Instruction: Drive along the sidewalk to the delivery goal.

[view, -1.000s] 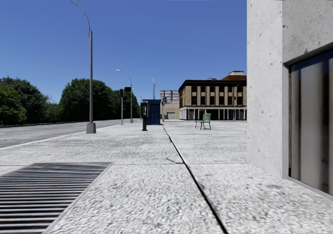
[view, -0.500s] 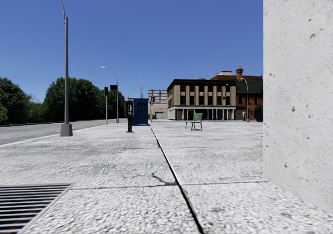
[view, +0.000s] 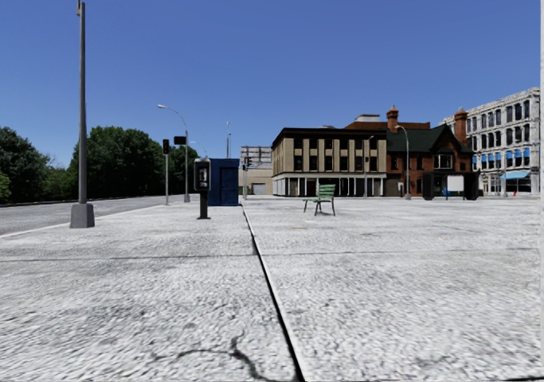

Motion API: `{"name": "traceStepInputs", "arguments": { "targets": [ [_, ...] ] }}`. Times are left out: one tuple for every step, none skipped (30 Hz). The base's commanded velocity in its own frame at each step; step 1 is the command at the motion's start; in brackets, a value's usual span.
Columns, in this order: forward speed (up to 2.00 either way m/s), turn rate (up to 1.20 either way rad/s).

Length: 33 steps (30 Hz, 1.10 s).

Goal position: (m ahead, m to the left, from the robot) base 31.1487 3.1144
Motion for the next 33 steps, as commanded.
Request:
{"name": "traceStepInputs", "arguments": {
  "targets": [
    [1.99, 0.00],
    [1.99, 0.00],
    [1.99, 0.00],
    [2.00, 0.00],
    [2.00, 0.00],
    [2.00, 0.00],
    [2.00, 0.00],
    [2.00, 0.00],
    [2.00, 0.00],
    [2.00, 0.00],
    [2.00, 0.00],
    [2.00, 0.00],
    [2.00, 0.00],
    [2.00, 0.00],
    [2.00, 0.00],
    [2.00, 0.00],
    [2.00, 0.00],
    [2.00, 0.00],
    [2.00, 0.00],
    [2.00, 0.00],
    [2.00, 0.00],
    [2.00, 0.00],
    [2.00, 0.00],
    [2.00, 0.00],
    [2.00, 0.00],
    [2.00, 0.00],
    [2.00, 0.00],
    [2.00, 0.00],
    [2.00, 0.00],
    [2.00, 0.00],
    [2.00, 0.00],
    [2.00, 0.00],
    [2.00, 0.00]
  ]
}}
